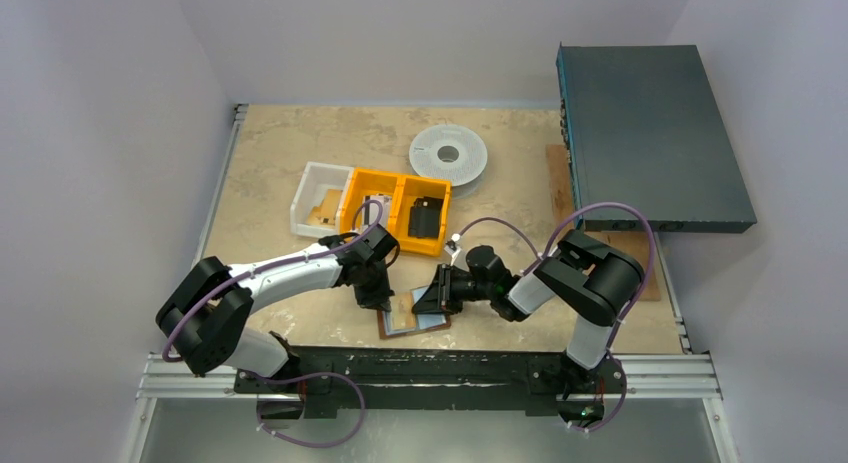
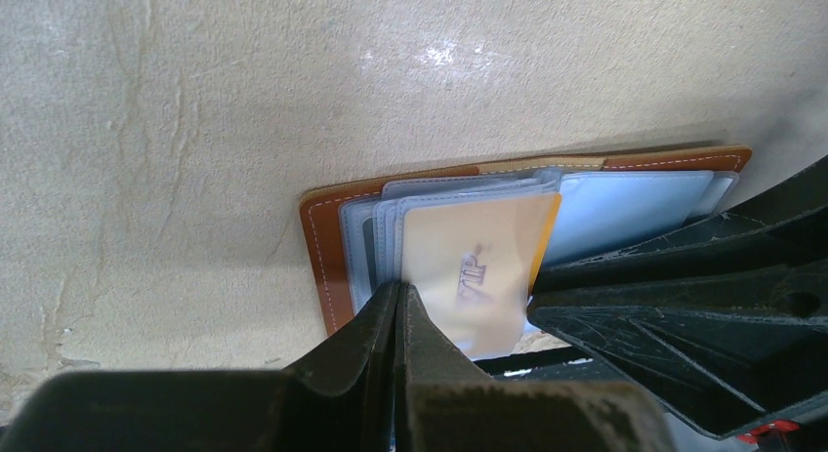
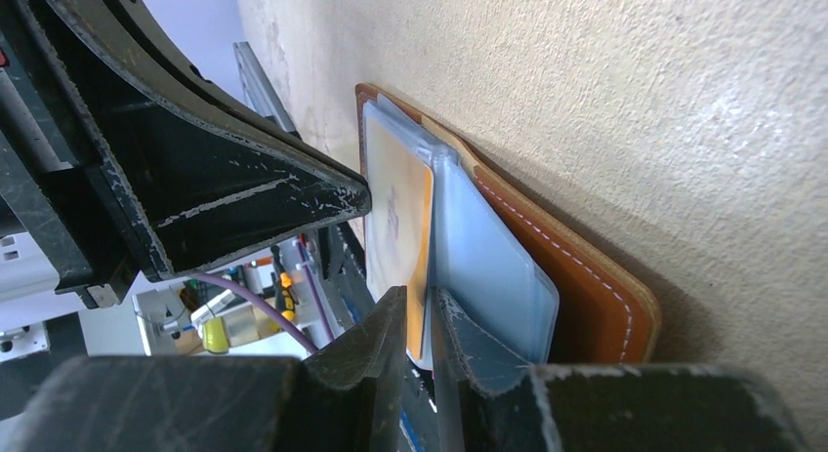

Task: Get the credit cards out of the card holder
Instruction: Remove the credit card from the card holder.

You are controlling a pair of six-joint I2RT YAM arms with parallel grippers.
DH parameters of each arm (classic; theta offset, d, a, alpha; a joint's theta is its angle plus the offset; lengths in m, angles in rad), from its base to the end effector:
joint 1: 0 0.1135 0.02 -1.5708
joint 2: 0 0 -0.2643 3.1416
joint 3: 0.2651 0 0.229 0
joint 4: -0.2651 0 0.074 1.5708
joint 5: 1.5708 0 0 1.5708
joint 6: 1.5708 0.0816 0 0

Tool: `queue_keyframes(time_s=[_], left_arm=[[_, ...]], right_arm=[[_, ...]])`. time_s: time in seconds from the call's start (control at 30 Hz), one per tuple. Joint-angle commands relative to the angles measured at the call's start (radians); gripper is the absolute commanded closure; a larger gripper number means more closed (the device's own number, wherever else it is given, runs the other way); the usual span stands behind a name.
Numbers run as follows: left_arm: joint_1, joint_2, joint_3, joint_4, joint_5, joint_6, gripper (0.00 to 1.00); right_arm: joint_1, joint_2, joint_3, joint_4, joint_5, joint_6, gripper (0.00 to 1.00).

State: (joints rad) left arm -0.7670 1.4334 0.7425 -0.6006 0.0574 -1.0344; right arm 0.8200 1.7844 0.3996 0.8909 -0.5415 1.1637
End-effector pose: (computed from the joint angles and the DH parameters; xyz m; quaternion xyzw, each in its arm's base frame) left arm 0.1661 -0.1666 0.1313 -0.1280 0.9816 -0.1267 0.0641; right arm 0.1757 0.2499 0.0975 0.0063 0.8385 0.5392 0.0782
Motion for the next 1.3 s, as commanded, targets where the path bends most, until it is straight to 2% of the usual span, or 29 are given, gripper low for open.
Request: queue_keyframes(time_s=[0.0, 0.77, 1.13, 1.27], left_arm=[[-0.002, 0.052, -0.053, -0.038, -0.11, 0.004, 1.0], [-0.05, 0.076, -0.031, 0.015, -0.063, -0.021, 1.0], [-0.052, 0.095, -0.057, 0.066, -0.005, -0.049, 1.0], [-0.052, 0.097, -0.06, 0.052, -0.015, -0.063, 1.0]], right_arm=[[0.004, -0.029, 0.008, 0.037, 0.008, 0.003, 0.84], [0.022, 0.041, 0.069, 0.042, -0.014, 0.007, 0.86], [0.022, 0.063, 0.043, 0.222, -0.066, 0.088, 0.87], [0.022, 0.077, 0.031, 0.262, -0.068, 0.111, 0.92]])
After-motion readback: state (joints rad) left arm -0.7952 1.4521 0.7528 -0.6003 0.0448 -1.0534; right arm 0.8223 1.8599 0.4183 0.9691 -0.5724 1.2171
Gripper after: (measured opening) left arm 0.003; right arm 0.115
